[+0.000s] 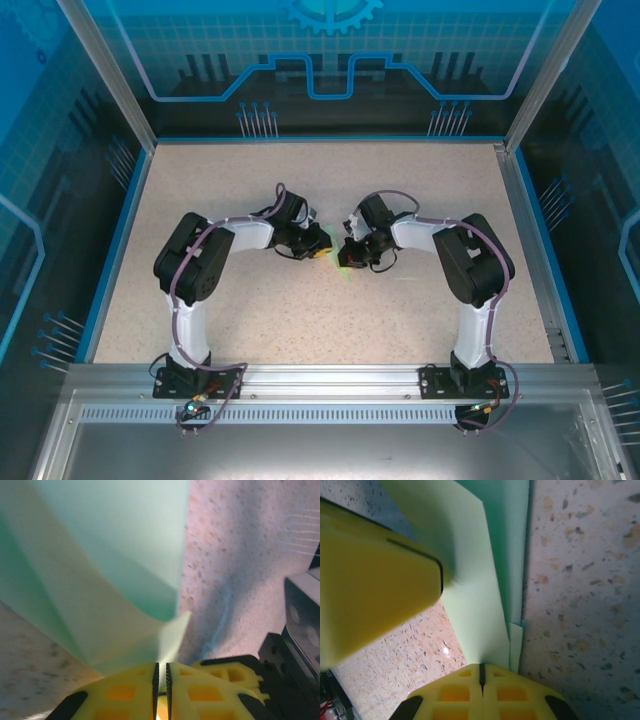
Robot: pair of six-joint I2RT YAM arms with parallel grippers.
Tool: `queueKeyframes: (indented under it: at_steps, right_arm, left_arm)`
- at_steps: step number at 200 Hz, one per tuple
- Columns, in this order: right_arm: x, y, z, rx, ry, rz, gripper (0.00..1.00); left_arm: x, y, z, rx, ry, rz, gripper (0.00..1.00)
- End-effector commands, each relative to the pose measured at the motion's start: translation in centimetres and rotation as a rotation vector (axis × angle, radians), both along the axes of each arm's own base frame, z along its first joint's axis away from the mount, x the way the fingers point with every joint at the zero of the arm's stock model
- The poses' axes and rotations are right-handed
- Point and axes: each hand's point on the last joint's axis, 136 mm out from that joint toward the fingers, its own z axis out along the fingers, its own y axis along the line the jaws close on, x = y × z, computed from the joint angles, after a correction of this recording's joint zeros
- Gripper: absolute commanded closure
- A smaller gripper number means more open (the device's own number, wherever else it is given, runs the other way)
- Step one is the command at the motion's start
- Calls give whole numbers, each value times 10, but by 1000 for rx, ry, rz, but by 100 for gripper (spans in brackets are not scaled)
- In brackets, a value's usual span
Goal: Fold a paper plane with a square sheet of paper (pick it up from the middle)
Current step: Fold the wing for the fifth time at the center of the table.
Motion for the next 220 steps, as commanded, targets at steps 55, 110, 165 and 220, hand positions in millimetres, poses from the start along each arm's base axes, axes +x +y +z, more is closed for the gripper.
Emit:
queueKeyframes:
  at_steps: [55,110,165,220]
  right_arm:
    - [-14,-25,-34,-185,80,-24,97]
    - [-20,-28,-40,-221,90,-12,97]
    - [-33,-40,-50,-288,110,16,97]
    - [-52,-61,-66,-387,161,34,97]
  left_arm:
    - [-12,-4,-7,46,-30,-61,85]
    - [-6,7,-21,136,-72,-53,85]
    - [5,17,-31,228,-103,-45,86]
    - [23,29,-33,230,-105,-30,85]
